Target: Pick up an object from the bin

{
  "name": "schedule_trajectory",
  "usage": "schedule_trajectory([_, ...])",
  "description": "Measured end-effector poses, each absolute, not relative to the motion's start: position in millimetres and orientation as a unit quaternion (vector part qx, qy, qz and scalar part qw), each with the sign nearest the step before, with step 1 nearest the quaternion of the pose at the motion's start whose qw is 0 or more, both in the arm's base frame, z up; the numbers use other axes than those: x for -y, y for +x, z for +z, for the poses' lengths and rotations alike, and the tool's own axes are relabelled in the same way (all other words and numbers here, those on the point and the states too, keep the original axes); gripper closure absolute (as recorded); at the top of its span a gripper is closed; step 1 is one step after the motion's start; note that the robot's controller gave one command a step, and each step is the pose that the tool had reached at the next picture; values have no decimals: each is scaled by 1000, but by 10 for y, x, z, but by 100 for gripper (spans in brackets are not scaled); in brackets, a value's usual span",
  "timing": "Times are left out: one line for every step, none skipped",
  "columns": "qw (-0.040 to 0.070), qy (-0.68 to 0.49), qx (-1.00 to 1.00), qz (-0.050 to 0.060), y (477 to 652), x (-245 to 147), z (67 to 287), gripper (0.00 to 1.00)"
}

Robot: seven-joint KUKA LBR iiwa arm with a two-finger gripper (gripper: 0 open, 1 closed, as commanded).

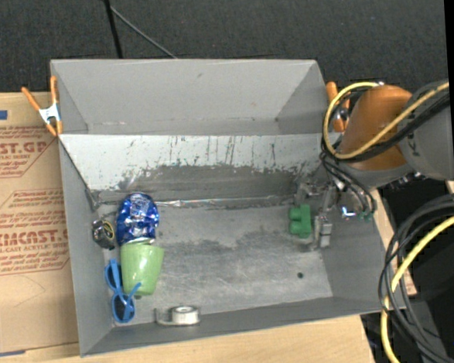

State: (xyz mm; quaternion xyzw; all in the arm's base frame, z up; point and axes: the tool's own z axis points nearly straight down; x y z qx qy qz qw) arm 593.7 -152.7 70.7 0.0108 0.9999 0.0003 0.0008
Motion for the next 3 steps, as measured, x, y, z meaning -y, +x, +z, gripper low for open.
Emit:
schedule_trajectory([1,10,-1000,0,5943,1525,735,100])
schedule_trajectory([3,-247,-969,0,5399,801,715,100])
schedule_trajectory([4,-236,-972,-1,5036,327,2216,100])
